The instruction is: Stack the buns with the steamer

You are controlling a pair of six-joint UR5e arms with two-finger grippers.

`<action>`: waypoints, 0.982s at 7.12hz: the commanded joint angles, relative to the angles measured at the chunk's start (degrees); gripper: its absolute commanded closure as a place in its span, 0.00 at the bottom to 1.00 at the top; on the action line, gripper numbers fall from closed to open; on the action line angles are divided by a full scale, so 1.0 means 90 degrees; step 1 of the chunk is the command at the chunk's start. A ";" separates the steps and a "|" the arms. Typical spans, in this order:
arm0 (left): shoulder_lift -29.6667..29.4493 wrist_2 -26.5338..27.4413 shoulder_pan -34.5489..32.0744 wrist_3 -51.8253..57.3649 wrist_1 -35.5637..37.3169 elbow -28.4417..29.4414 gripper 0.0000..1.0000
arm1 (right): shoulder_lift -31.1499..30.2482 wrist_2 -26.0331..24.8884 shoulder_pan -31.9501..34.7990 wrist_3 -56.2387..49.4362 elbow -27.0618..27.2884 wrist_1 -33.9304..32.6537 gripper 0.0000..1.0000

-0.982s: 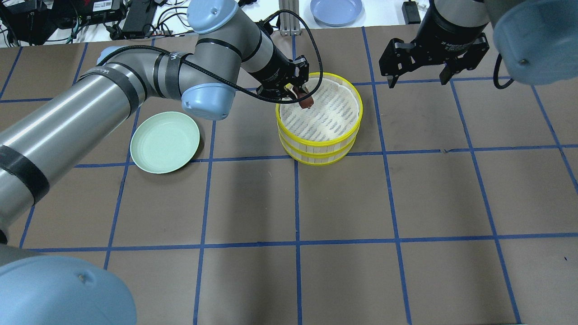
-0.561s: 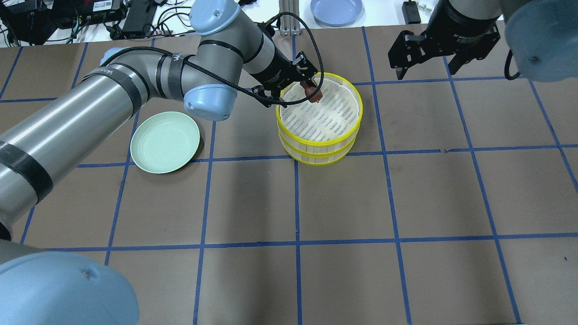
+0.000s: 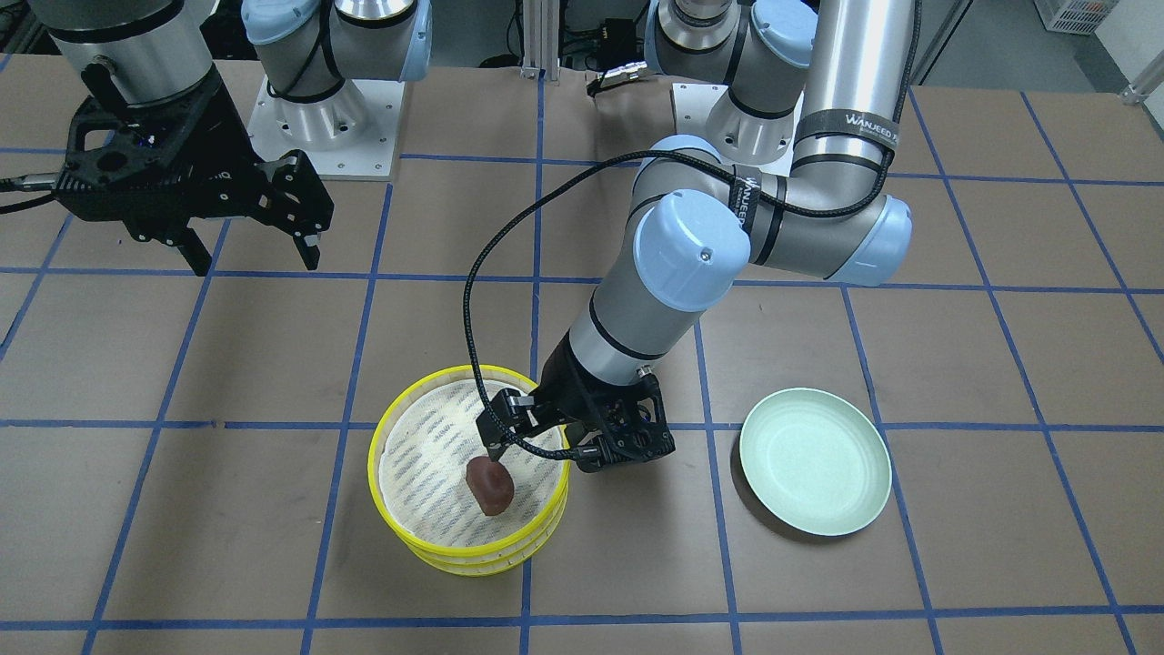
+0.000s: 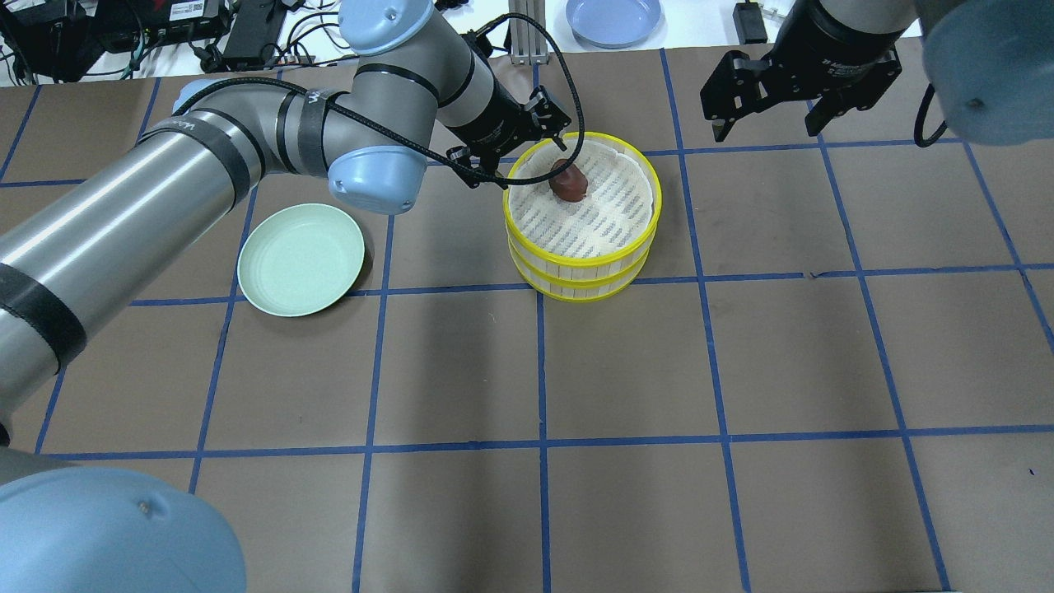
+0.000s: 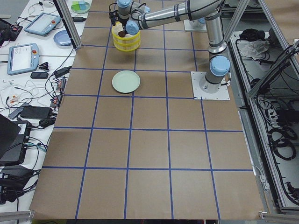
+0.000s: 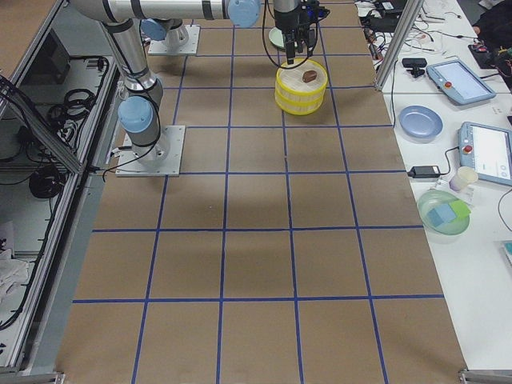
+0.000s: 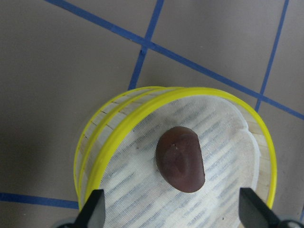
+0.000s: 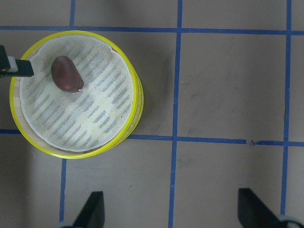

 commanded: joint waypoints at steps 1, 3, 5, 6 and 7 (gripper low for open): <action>0.0273 0.0477 0.0495 0.1064 -0.0318 0.0022 0.00 | 0.0003 0.0011 -0.0061 -0.0009 -0.0005 0.0000 0.00; 0.0926 0.1264 0.1044 0.2511 -0.1400 0.0080 0.00 | 0.0003 0.0011 -0.0091 -0.0009 -0.0015 0.0001 0.00; 0.1386 0.1561 0.1493 0.3269 -0.2425 0.0178 0.00 | -0.0007 -0.0018 -0.0149 -0.0028 -0.0025 0.0010 0.00; 0.1591 0.1939 0.1612 0.3647 -0.2748 0.0178 0.00 | -0.0065 -0.0086 -0.0149 -0.0028 -0.0025 0.0029 0.00; 0.1777 0.2049 0.1709 0.3989 -0.3071 0.0178 0.00 | -0.0065 -0.0096 -0.0149 -0.0028 -0.0025 0.0078 0.00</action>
